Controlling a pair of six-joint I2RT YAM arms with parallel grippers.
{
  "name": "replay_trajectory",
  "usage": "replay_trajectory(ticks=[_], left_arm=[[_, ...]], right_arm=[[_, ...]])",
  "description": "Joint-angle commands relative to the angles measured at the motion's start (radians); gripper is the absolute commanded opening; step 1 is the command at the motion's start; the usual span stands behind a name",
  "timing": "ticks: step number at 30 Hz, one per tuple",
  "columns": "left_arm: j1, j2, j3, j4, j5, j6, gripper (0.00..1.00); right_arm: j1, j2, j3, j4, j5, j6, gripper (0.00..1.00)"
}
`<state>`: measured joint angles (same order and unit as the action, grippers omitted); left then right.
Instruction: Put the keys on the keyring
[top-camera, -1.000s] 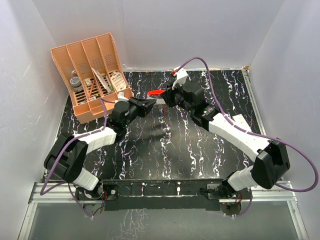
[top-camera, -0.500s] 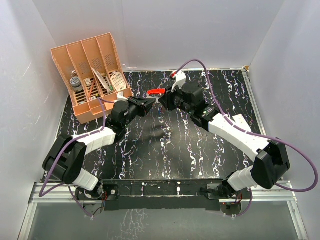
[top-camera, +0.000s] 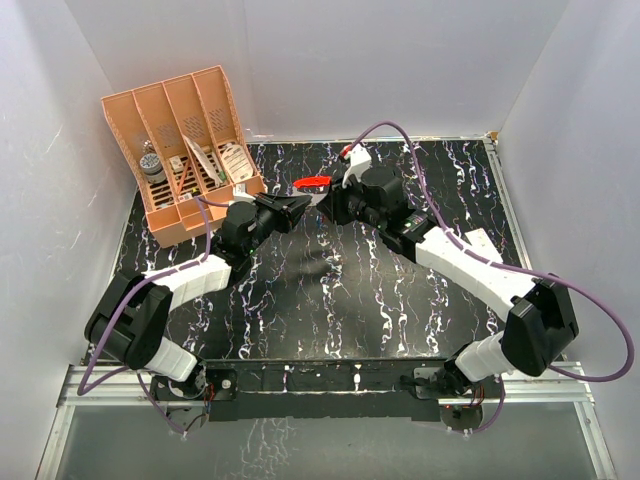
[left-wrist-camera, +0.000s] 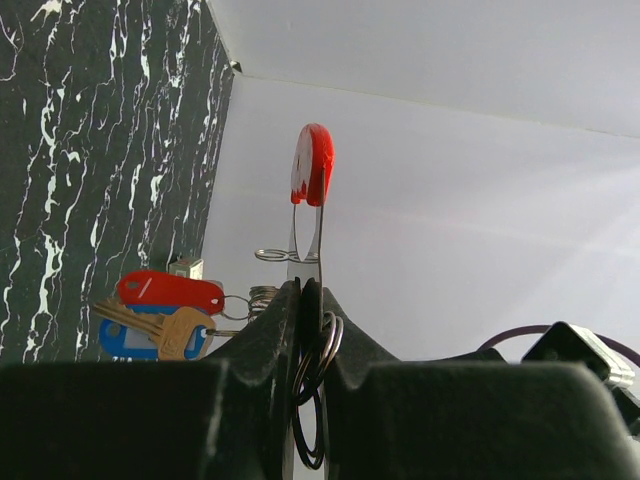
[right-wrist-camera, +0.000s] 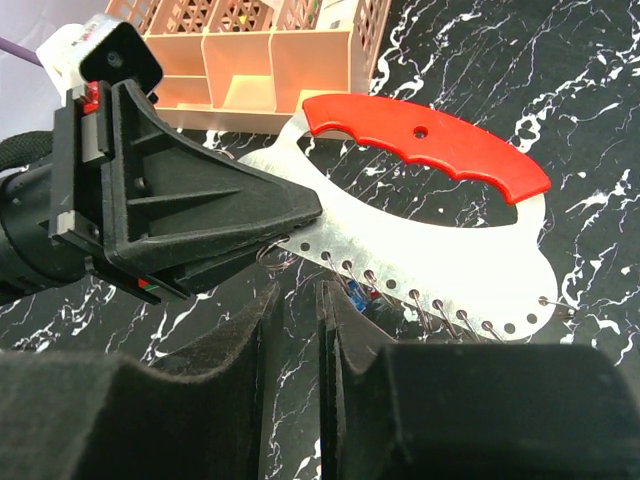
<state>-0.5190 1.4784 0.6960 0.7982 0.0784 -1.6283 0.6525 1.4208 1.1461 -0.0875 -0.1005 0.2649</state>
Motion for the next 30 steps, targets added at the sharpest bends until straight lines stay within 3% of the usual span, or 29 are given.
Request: replay_trajectory(ticks=[1,24,30], left_arm=[[0.006,-0.061,0.037,0.029,0.0,-0.021,0.0],[0.005,-0.06,0.037,0.038,0.018,-0.045,0.0],[0.005,-0.033,0.035,0.085,0.031,-0.089,0.0]], right_arm=[[-0.001,0.026,-0.012,0.032,0.008,0.006,0.19],[-0.001,0.018,-0.031,0.122,0.082,-0.01,0.24],[-0.001,-0.003,-0.081,0.192,0.071,0.0,0.3]])
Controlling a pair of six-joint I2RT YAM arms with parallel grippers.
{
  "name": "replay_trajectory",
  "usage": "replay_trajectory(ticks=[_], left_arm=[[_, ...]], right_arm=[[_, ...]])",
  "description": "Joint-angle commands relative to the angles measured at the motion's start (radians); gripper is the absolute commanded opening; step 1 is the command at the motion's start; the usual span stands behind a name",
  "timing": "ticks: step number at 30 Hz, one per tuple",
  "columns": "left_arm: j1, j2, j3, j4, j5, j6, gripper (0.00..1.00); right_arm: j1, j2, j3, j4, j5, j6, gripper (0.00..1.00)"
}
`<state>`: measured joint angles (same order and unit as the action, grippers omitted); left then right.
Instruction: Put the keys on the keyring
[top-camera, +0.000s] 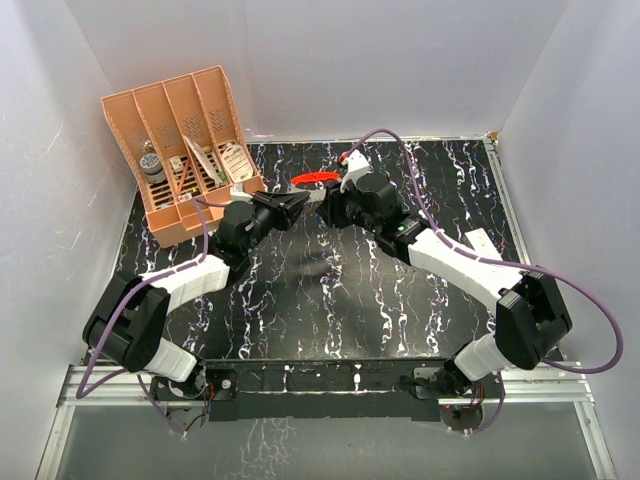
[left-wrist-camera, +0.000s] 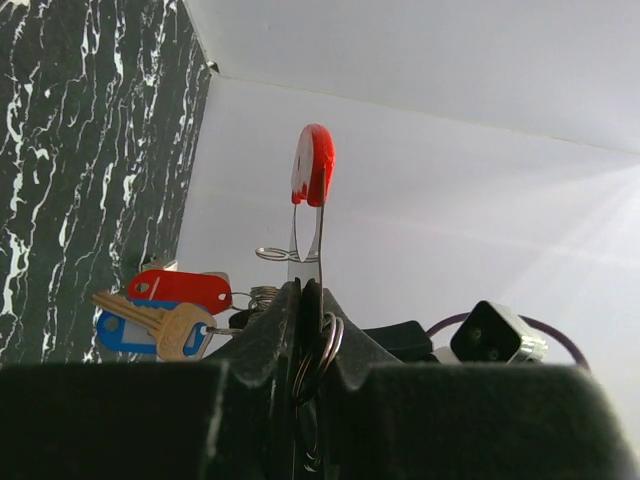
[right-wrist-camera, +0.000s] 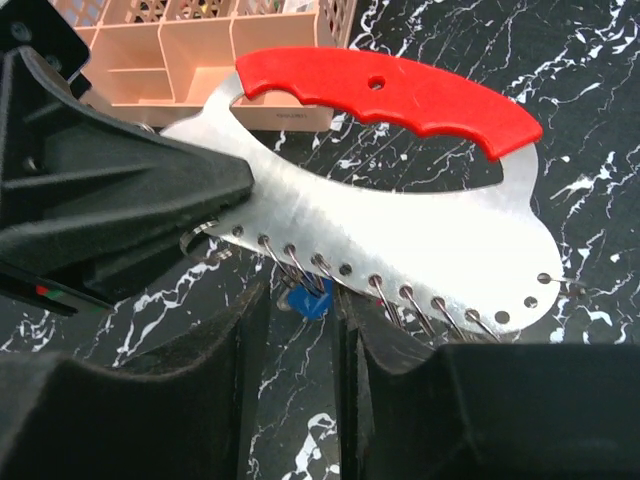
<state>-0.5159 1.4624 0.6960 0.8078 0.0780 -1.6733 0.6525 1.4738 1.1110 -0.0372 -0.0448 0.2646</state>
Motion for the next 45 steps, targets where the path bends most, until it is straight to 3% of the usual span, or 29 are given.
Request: replay_trajectory(ticks=[1,8,11,17,23,30,38,45], left_arm=[[0.004,-0.006,0.035,0.096,0.036,-0.057,0.0],[0.004,0.077,0.033,0.233,0.048,-0.151,0.0],[0.005,0.081,0.016,0.269,0.013,-0.181,0.0],[0.008,0.059,-0.027,0.309,-0.059,-0.182,0.0],[0.009,0.039,-0.081,0.391,-0.133,-0.174,0.0],[0.008,0.08,-0.075,0.493,-0.126,-0.193,0.0],[-0.002,0.064,-0.061,0.447,-0.156,-0.19,0.0],[-0.045,-0.021,-0.009,0.179,-0.248,-0.177,0.0]], right_arm=[[-0.003,-0.07,-0.069,0.169,0.013,0.003,0.32],[-0.002,-0.162,-0.192,0.332,0.046,-0.007,0.32],[-0.019,-0.192,-0.19,0.311,0.078,0.011,0.36],[-0.157,-0.192,-0.16,0.282,-0.086,0.184,0.42],[-0.176,-0.172,-0.168,0.333,-0.168,0.311,0.47],[-0.183,-0.144,-0.18,0.398,-0.219,0.41,0.5],[-0.18,-0.145,-0.186,0.454,-0.293,0.374,0.46],[-0.144,-0.12,-0.118,0.37,-0.252,0.231,0.38]])
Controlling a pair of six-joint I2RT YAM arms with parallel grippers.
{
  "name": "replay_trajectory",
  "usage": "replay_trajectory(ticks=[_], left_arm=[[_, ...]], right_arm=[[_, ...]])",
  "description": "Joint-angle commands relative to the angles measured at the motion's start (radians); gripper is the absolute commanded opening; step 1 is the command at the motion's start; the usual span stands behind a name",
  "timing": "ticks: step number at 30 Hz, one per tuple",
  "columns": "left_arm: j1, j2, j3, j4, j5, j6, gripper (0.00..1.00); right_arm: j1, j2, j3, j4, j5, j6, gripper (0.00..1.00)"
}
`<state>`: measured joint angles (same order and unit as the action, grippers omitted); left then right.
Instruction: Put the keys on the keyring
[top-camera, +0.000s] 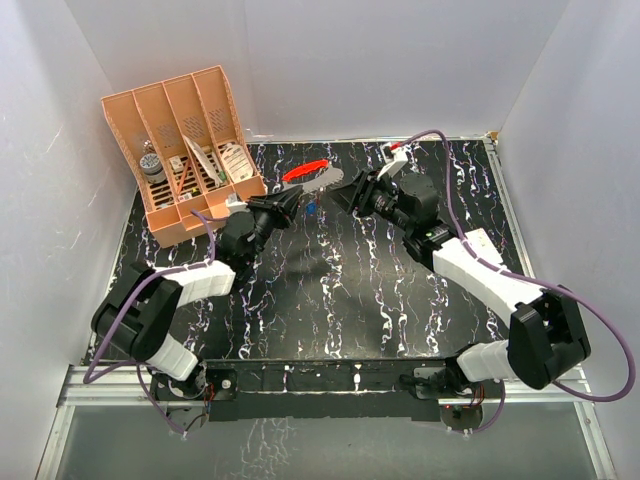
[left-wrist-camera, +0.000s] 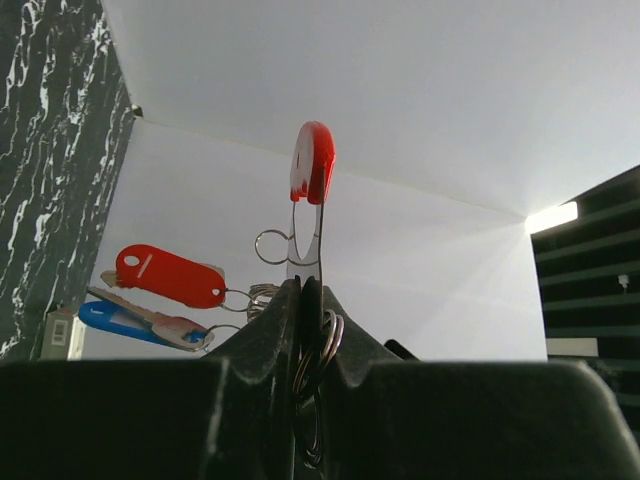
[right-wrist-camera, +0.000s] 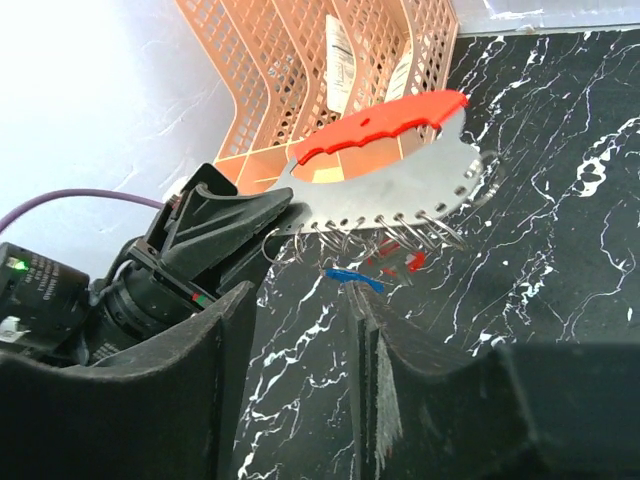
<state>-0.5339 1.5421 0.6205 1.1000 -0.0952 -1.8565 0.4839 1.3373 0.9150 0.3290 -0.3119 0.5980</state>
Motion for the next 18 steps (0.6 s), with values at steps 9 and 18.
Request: replay_trajectory(ticks=[9,18], left_arm=[[-0.058,-0.158,0.128,-0.324,-0.118,-0.001,0.0],[-0.075,-0.169,0.117,-0.348,-0.14,-0.006,0.0]], right_arm=[[0.094,0.035,0.138,-0.106,0.103,-0.228,0.33],[0.123,0.028,0.134,-0.121,0.166,-0.266,0.33]])
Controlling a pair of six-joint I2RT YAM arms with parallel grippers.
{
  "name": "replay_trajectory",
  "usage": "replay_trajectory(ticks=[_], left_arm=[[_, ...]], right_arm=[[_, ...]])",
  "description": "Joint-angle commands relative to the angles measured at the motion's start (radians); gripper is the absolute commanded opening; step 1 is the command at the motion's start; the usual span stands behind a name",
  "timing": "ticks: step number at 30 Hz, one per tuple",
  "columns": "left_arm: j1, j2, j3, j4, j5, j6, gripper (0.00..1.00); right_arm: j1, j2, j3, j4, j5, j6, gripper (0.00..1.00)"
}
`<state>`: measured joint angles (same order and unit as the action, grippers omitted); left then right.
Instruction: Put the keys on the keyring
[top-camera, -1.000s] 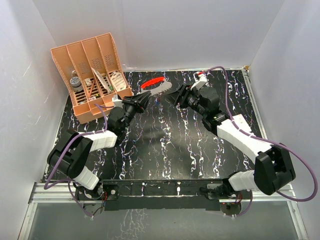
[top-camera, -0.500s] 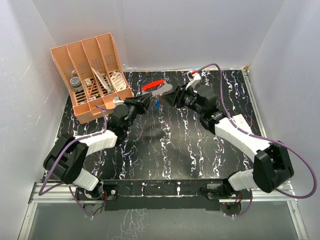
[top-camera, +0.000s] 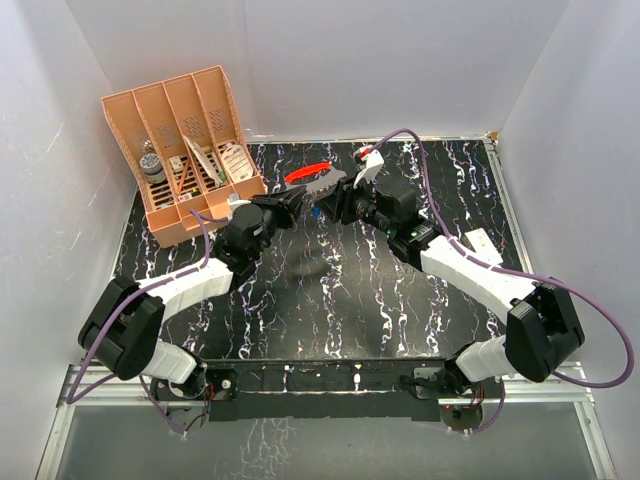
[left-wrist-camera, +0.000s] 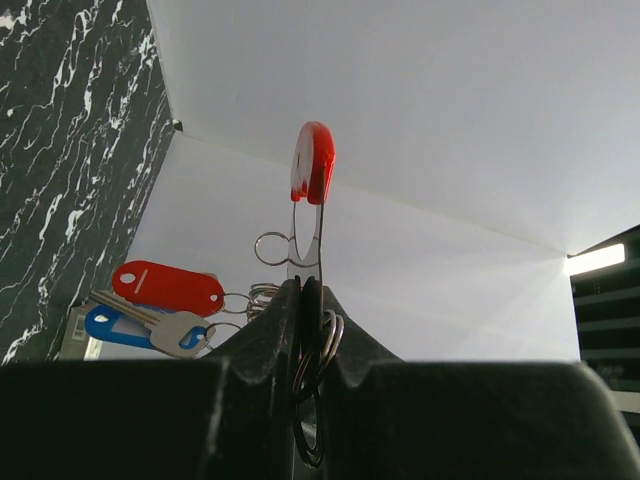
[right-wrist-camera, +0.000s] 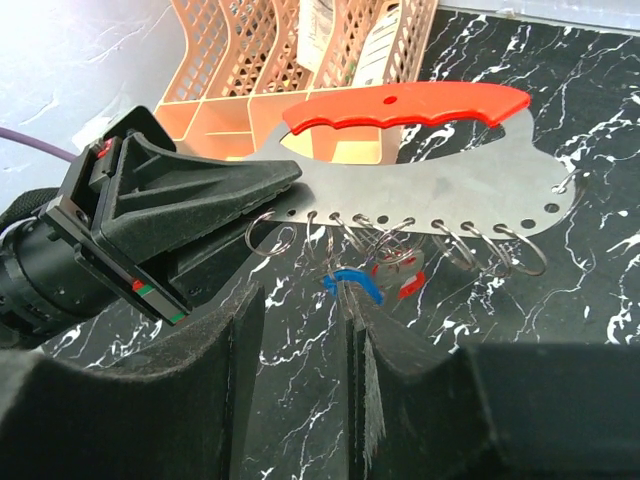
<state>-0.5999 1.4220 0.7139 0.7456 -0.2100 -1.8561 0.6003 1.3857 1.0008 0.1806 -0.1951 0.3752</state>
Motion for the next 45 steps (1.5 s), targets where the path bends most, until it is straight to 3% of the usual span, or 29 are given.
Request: replay_trajectory(ticks=[1,12,45], left_arm=[[-0.01,-0.049,0.023,0.003,-0.027,-0.008,0.0],[-0.014,-0.049,0.024,-0.008,-0.026,-0.016,0.0],[-0.016,-0.05,0.034,-0.019,-0.02,-0.013,0.0]], right_arm=[[0.007,-0.017,0.051,0.029,0.05,-0.049,0.33],[0.011,0.024,0.075,0.038,0.045,-0.059,0.26],[0.022,0.09,0.123,0.017,0.066,-0.097,0.22]])
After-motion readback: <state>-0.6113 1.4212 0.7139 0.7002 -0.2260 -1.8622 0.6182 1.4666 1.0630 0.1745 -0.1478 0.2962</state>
